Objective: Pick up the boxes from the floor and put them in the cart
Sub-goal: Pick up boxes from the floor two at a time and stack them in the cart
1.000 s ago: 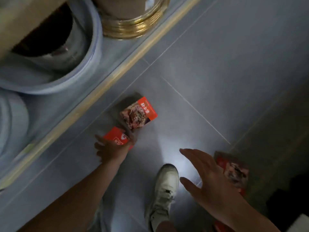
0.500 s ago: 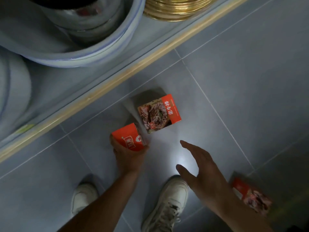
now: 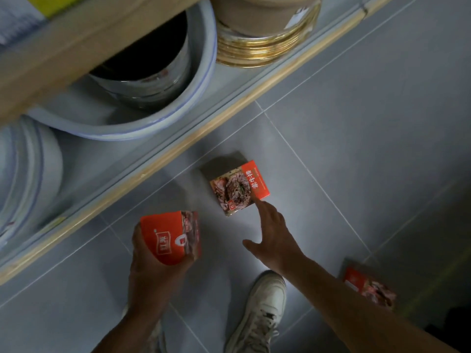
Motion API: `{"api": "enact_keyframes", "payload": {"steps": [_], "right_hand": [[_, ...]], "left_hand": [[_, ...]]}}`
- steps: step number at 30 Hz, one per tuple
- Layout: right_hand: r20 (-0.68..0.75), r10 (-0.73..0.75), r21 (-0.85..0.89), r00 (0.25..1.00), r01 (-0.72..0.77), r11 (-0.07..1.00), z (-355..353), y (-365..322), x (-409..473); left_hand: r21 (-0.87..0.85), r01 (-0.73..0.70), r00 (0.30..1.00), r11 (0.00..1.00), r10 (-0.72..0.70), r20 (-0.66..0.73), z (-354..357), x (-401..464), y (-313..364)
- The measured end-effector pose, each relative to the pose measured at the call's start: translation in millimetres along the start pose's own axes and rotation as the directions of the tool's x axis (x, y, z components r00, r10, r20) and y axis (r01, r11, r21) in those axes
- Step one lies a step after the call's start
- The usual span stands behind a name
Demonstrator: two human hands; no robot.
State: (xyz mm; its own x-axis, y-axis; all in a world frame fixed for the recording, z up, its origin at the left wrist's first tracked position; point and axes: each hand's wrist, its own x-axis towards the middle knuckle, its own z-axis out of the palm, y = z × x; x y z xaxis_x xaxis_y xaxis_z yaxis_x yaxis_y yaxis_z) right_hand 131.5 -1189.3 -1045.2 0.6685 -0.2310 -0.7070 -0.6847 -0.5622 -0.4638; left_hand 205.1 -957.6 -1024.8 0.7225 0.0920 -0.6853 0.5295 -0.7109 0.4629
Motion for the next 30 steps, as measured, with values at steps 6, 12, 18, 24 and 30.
{"api": "enact_keyframes", "payload": {"steps": [6,12,18,24,30], "right_hand": [[-0.030,-0.209,-0.435,0.977,0.176,0.883,35.6,-12.1,65.9],[-0.177,-0.222,-0.615,0.959,0.068,0.785,86.3,-2.2,105.5],[-0.302,-0.339,-0.699,0.891,0.035,0.714,109.4,19.7,121.8],[-0.299,-0.458,-0.706,0.837,0.130,0.697,97.6,39.4,128.1],[-0.392,-0.516,-0.435,0.762,0.340,0.833,72.5,41.0,116.1]], "left_hand": [[-0.006,-0.024,0.999,1.000,0.024,0.047,-7.8,8.3,-21.0],[0.005,-0.024,0.999,1.000,0.024,0.049,-9.2,21.5,-44.0],[0.023,-0.056,0.997,0.998,0.055,0.053,-6.7,38.3,-58.9],[-0.017,-0.077,0.994,0.997,0.078,0.082,-4.2,37.3,-57.9],[-0.058,-0.106,0.987,0.993,0.112,0.117,-8.3,29.9,-49.5]]}}
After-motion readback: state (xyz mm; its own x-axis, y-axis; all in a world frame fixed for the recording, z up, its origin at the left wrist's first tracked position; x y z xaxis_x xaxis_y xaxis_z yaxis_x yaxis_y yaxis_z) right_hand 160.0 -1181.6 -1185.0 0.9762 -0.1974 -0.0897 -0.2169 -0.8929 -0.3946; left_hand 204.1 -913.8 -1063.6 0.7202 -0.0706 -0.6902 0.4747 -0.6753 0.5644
